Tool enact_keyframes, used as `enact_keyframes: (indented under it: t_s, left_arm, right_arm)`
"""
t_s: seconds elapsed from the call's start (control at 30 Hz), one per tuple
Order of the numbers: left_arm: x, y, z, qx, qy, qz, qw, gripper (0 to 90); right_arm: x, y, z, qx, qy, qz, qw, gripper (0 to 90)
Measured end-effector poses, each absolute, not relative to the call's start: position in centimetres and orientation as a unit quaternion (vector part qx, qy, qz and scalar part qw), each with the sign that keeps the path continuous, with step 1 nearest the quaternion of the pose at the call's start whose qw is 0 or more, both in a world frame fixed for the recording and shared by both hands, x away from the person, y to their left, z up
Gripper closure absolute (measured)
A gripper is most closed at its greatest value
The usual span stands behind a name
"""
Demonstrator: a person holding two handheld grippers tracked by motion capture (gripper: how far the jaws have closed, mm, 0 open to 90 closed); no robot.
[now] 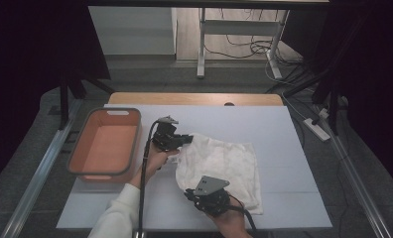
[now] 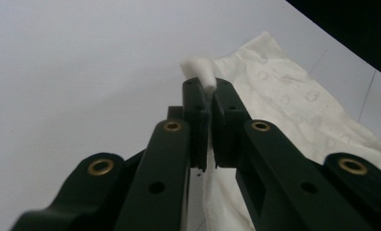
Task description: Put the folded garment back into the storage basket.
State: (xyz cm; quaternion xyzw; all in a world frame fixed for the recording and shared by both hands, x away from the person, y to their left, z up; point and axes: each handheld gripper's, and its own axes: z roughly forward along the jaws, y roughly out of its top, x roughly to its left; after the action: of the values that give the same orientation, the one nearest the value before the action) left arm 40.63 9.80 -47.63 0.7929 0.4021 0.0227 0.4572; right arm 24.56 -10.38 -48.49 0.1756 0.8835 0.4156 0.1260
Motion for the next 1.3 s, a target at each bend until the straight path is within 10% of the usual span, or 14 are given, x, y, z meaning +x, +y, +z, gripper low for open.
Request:
enact_keyframes:
  t_s: [1.3]
  left_arm:
    - [40.8,13.6,-44.7,0.779,0.409,0.025,0.474,85.2]
  right_arm:
    - [25.1,-6.8,-46.0,0.165,0.863,0.459,0.131,84.9]
